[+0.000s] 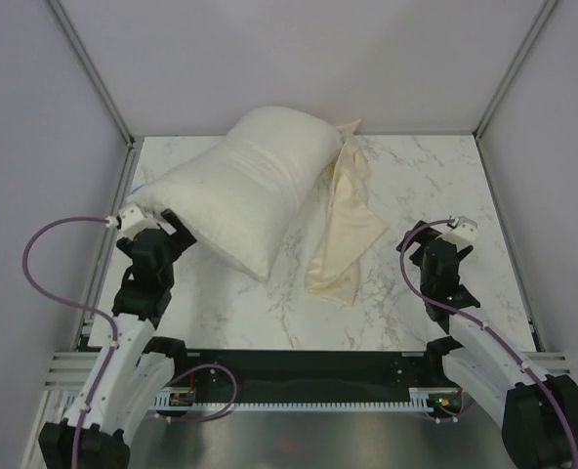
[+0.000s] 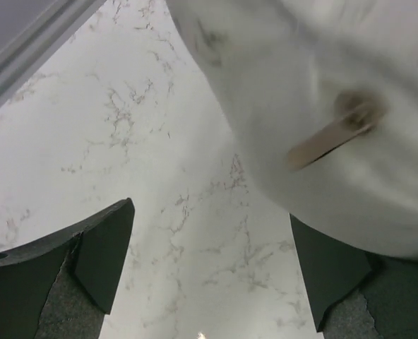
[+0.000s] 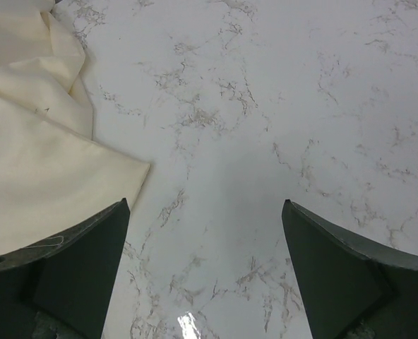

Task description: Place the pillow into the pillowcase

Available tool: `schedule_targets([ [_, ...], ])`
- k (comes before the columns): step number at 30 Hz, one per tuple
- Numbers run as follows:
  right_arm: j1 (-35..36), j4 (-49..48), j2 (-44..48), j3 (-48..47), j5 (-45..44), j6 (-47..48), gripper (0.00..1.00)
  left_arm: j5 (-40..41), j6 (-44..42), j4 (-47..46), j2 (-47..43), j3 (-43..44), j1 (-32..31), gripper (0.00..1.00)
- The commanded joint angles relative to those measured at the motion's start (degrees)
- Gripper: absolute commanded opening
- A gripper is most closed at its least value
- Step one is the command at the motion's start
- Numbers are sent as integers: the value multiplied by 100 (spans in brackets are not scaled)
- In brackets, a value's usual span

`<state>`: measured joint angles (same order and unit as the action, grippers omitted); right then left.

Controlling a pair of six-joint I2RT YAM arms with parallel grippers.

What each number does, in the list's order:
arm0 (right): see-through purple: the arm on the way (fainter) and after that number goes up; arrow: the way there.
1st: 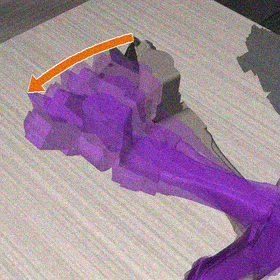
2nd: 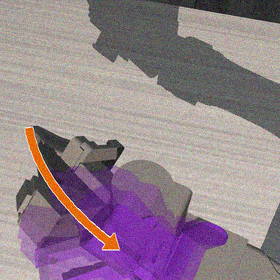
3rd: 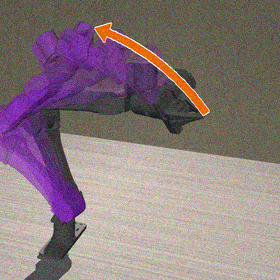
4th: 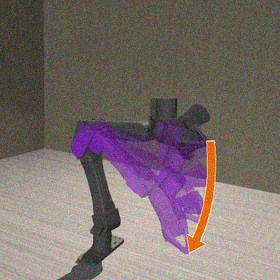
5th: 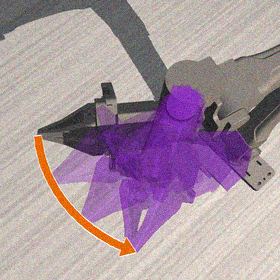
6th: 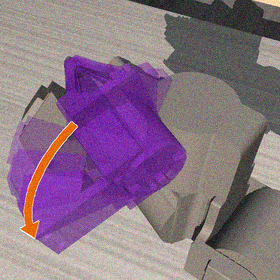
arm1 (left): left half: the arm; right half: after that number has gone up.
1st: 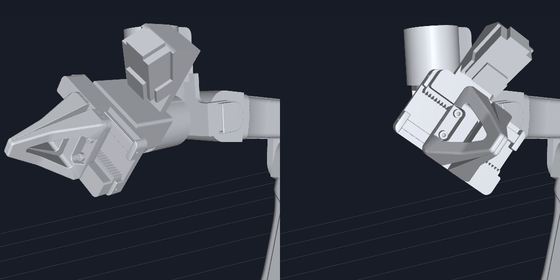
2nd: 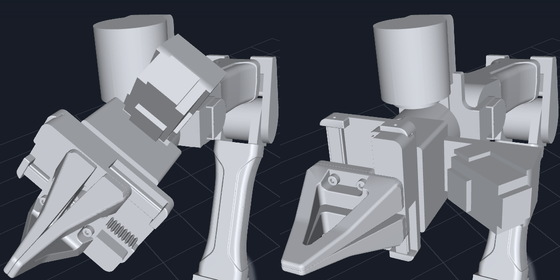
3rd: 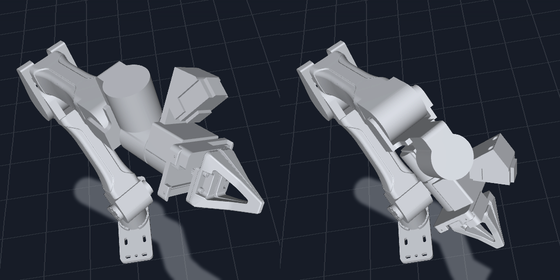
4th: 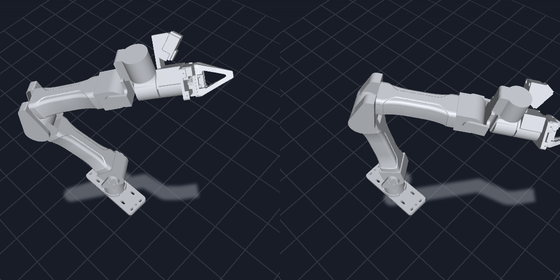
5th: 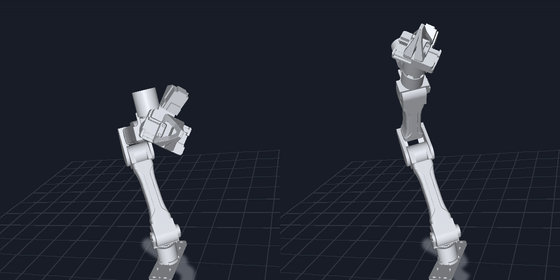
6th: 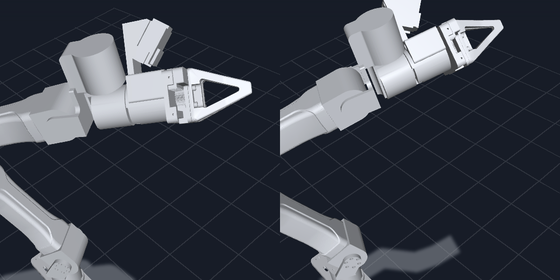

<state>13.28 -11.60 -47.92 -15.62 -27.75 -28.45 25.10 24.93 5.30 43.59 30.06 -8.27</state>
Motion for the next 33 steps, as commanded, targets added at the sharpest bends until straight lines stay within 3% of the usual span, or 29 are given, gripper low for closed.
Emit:
schedule_targets([
  [1, -1, -220, -59, -64, 112, 50, 98, 118, 1653, 1376, -1026, 324, 1, 100],
  [5, -9, -203, -112, -82, 112, 50, 98, -224, 1630, 1693, -1652, 912, 10, 100],
  [10, -1, -255, -173, -73, 155, 6, 98, -585, 1253, 2773, -1073, 2239, 1, 100],
  [12, -1, -256, -243, -108, 199, 6, 98, -342, 1626, 3098, -1011, 2285, 1, 100],
  [13, -9, -256, -270, -117, 217, 6, 98, 87, 2482, 3578, -1028, 2258, 1, 100],
  [14, -1, -264, -296, -126, 252, 23, 98, 13, 2578, 3548, -1168, 2189, 1, 100],
  [17, -1, -369, -428, -170, 524, 120, 98, -1040, 2244, 2855, -1274, 1802, 1, 100],
  [19, -9, -475, -630, -275, 1057, 243, 98, -1872, 2219, 2557, -1012, 1600, 1, 100],
  [23, 17, 33, -1394, -924, 1797, 208, 97, -2756, 2095, 2537, -142, 1503, -34, 100],
  [25, 17, 586, -1921, -1486, 1948, 68, 96, -2565, 2095, 2441, 139, 1353, -148, 100],
  [29, 17, 1150, -2625, -2216, 2212, -301, 95, -1624, 2060, 2300, 509, 1239, -1000, 100],
  [33, 43, 1440, -3372, -2525, 2063, -740, 95, -1535, 2226, 2213, 992, 1221, -1203, 100],
])
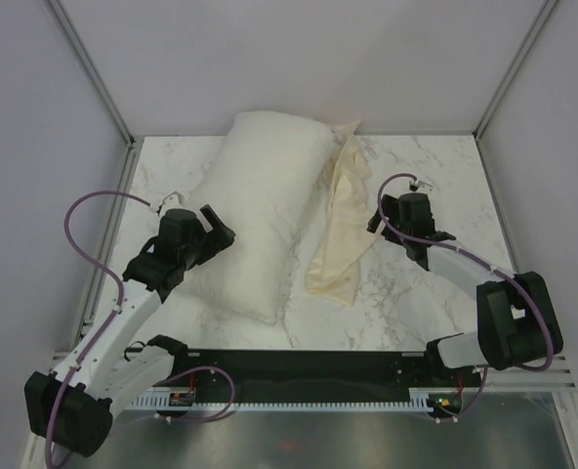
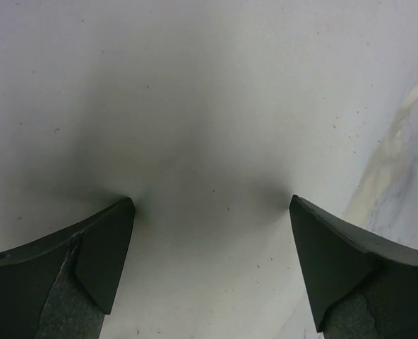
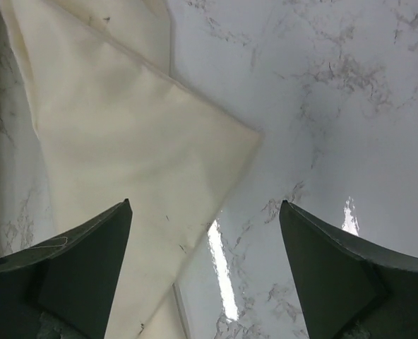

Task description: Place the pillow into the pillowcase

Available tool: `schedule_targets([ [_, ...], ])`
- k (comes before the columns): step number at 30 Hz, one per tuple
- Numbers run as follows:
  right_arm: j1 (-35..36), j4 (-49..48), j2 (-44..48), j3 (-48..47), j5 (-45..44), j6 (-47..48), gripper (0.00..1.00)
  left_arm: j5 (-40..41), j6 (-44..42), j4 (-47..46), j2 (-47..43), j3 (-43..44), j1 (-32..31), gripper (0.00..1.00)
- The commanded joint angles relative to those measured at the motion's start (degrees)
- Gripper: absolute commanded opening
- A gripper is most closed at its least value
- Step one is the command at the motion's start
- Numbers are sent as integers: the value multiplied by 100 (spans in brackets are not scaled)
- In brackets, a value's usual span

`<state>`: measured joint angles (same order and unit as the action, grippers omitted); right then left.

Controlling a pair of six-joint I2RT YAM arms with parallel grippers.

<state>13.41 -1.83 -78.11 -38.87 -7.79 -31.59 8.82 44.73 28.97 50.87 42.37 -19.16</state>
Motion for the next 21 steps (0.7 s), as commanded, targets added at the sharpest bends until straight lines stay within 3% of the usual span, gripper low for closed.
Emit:
schedule_targets([
  [1, 39, 455, -502, -243, 41, -479, 94, 120, 308, -198, 344, -36, -167, 100],
  [6, 109, 587, -1382, -612, -170, -830, 91, 689, 554, -619, 353, -334, -246, 100],
  [12, 250, 516, -1945, -1113, -161, -919, 72, 1542, 677, -1183, 1053, -300, -124, 99],
  [14, 250, 482, -2120, -1297, -56, -893, 56, 1658, 756, -1271, 1423, -73, 34, 99],
  [17, 215, 446, -2165, -1482, -47, -682, 7, 1553, 1010, -1070, 2206, 357, 648, 100],
  [18, 180, 498, -2095, -1492, -82, -612, 0, 1422, 985, -1052, 2330, 455, 981, 100],
  [21, -136, 508, -1376, -1176, -231, -471, 0, 1394, 564, -920, 2323, 798, 1248, 100],
])
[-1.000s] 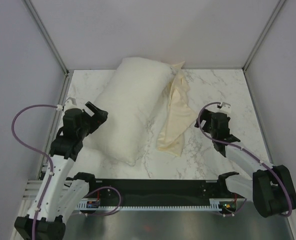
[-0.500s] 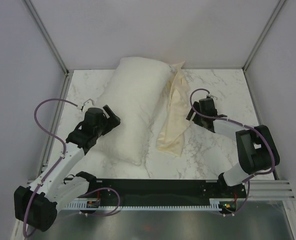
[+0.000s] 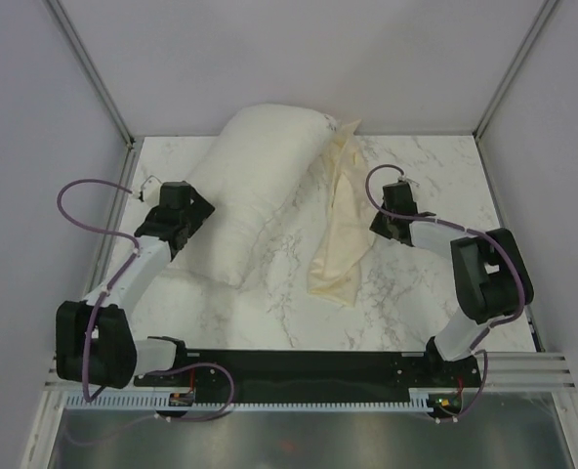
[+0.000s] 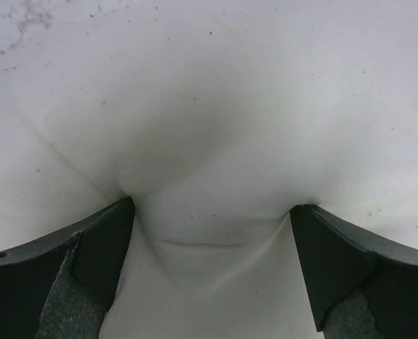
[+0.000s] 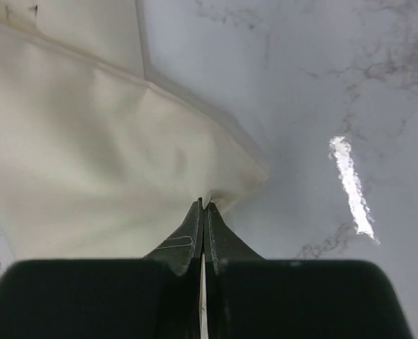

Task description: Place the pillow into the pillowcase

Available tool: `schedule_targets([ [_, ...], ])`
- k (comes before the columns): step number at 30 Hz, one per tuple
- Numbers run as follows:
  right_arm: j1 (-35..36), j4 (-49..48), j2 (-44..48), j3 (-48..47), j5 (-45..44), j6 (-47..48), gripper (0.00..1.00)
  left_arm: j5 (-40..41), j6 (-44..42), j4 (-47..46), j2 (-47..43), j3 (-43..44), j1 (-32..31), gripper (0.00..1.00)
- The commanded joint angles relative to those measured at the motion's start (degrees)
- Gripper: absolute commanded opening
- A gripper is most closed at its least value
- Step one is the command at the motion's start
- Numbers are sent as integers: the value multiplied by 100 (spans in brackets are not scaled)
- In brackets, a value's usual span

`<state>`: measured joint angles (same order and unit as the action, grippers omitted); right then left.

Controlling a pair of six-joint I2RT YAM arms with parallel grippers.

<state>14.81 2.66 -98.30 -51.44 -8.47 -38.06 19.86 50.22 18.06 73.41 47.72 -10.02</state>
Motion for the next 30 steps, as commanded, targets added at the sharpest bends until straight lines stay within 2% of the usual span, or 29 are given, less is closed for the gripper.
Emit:
schedule_targets([
  [1, -390, 60, 898, 195, -164, 246, 0, 273, -125, 171, -219, 333, 308, 100],
  [4, -602, 427, 1996, 538, -487, 273, 0, 256, -477, 171, -800, 352, -43, 100],
  [8, -602, 1420, 3745, 723, -1094, 230, 0, -33, -1397, 285, -1591, 649, -754, 100],
  [12, -646, 2440, 4889, 653, -2341, -87, 0, -270, -1708, 610, -1777, 975, -1824, 100],
  [14, -663, 2853, 5294, 548, -2449, -96, 0, -429, -1708, 593, -1655, 1046, -2187, 100],
  [17, -663, 3188, 5611, 477, -2344, -122, 0, -501, -1752, 505, -945, 1265, -2916, 100],
  [18, -672, 3241, 5690, 486, -2300, -140, 0, -448, -1761, 514, -420, 1379, -3283, 100],
  [21, -663, 3364, 5989, 556, -2212, -140, 0, -412, -1717, 479, 408, 1906, -3829, 100],
  [25, -664, 3452, 6226, 661, -2247, -35, 0, -684, -1664, 286, 2032, 2853, -4113, 100],
  [30, -663, 3514, 6227, 705, -2343, 80, 0, -904, -1690, 224, 3529, 3944, -4122, 100],
])
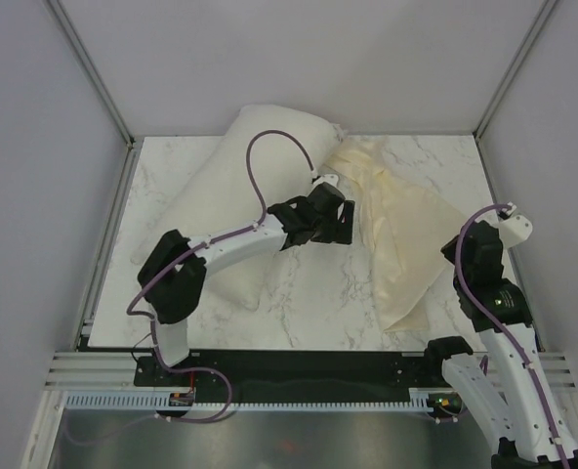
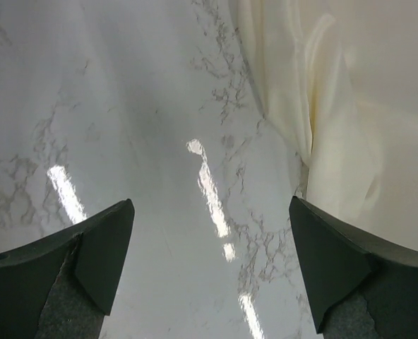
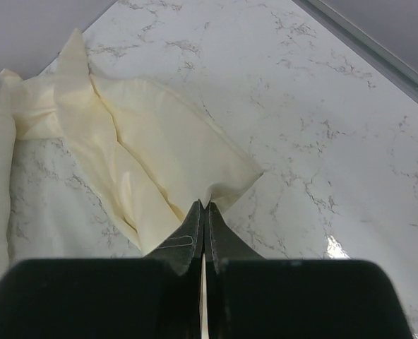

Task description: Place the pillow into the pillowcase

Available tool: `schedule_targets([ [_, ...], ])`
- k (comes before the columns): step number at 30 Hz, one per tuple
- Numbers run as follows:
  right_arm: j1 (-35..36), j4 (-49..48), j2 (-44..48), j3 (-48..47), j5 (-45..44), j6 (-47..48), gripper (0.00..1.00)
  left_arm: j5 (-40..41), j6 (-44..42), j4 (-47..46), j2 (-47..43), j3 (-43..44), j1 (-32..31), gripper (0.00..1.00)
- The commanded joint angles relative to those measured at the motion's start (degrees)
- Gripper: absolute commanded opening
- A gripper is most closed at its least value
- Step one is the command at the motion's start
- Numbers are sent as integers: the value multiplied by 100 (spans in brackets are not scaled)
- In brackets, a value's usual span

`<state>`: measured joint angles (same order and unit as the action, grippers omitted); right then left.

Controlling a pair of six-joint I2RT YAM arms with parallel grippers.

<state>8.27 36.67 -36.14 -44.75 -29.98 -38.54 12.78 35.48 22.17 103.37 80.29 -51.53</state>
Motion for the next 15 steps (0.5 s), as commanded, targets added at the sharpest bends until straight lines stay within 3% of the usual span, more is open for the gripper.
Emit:
schedule_targets([
  [1, -10, 113, 28, 80, -219, 145, 0, -205, -244, -196, 726, 1046, 29, 100],
  [6, -19, 51, 37, 160, -228, 128, 0, -556, -305, -213, 2010, 2173, 134, 100],
  [11, -10, -115, 28, 142, -193, 119, 0, -985, 167, -178, 3082, 3509, 441, 100],
  [14, -10, -168, -68, 168, -201, 119, 0, -1398, 484, -169, 3706, 4116, 679, 91],
  [15, -10, -186, -103, 169, -202, 119, 0, -1505, 512, -178, 3838, 4274, 731, 79],
])
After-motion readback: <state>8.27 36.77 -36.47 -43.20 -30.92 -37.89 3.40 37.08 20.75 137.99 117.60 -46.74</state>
